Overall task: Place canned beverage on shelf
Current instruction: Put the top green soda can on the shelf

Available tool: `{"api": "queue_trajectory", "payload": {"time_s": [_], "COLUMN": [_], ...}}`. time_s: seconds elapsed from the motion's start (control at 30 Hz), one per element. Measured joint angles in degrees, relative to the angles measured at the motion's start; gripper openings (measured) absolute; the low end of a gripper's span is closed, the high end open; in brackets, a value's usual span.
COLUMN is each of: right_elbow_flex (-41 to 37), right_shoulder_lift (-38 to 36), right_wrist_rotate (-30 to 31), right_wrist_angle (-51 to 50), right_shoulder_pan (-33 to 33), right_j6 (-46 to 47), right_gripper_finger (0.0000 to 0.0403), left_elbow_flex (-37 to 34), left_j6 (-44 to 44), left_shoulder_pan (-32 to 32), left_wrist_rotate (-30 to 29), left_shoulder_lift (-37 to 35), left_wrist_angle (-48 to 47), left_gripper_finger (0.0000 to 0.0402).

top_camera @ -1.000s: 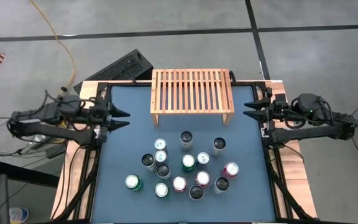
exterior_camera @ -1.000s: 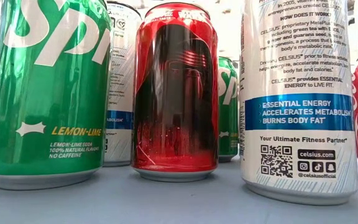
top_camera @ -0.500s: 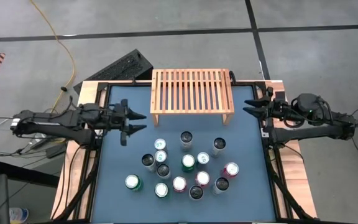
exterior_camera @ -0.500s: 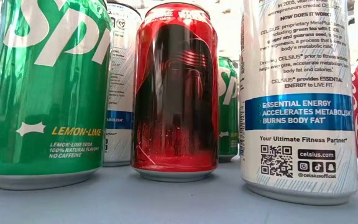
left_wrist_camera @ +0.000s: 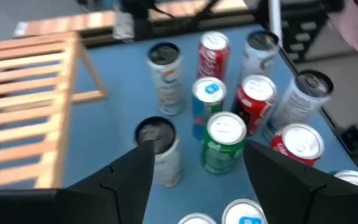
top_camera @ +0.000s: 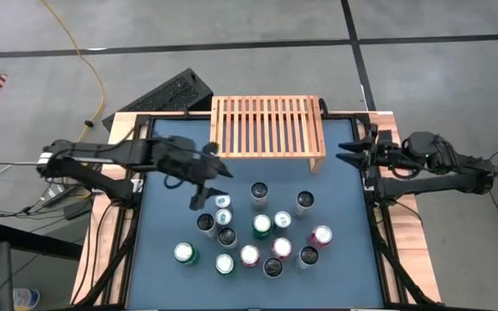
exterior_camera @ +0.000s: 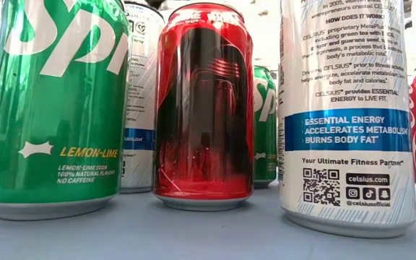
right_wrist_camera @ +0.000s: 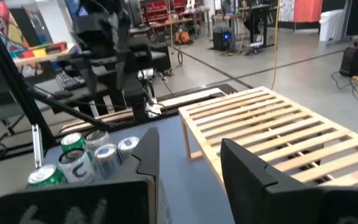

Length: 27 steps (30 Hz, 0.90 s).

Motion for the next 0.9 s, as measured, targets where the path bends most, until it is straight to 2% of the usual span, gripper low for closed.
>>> {"api": "queue_trajectory", "payload": {"time_s": [0.3,0.5,0.73,0.9], "right_elbow_flex": [0.0,0.0,0.0,0.0], "right_shoulder_lift": [0.0,0.0,0.0,0.0], "right_wrist_rotate": [-1.4,-1.4,-1.4,-1.4], "right_wrist_angle": [-4.6,-5.1,-5.2,-6.4], "right_shoulder_pan": [0.0,0.0,0.0,0.0], "right_j6": [0.1,0.0,-0.5,-0.5], "right_gripper_finger": [0.0126,0.0126,0.0126,0.0126], "left_elbow_flex": [18.9,28.6,30.8,30.6], "left_j6": [1.6,2.0,-2.1,-3.1], "left_shoulder_pan": [-2.7,-4.3,-4.7,-5.2], "left_wrist_rotate": [2.9,2.9,5.8,7.3], "left_shoulder_lift": [18.7,27.8,33.2,33.9], "left_wrist_angle": [-11.1,-16.6,-17.1,-16.2], "left_gripper_finger": [0.0236,0.0236,0.0236,0.0236]}}
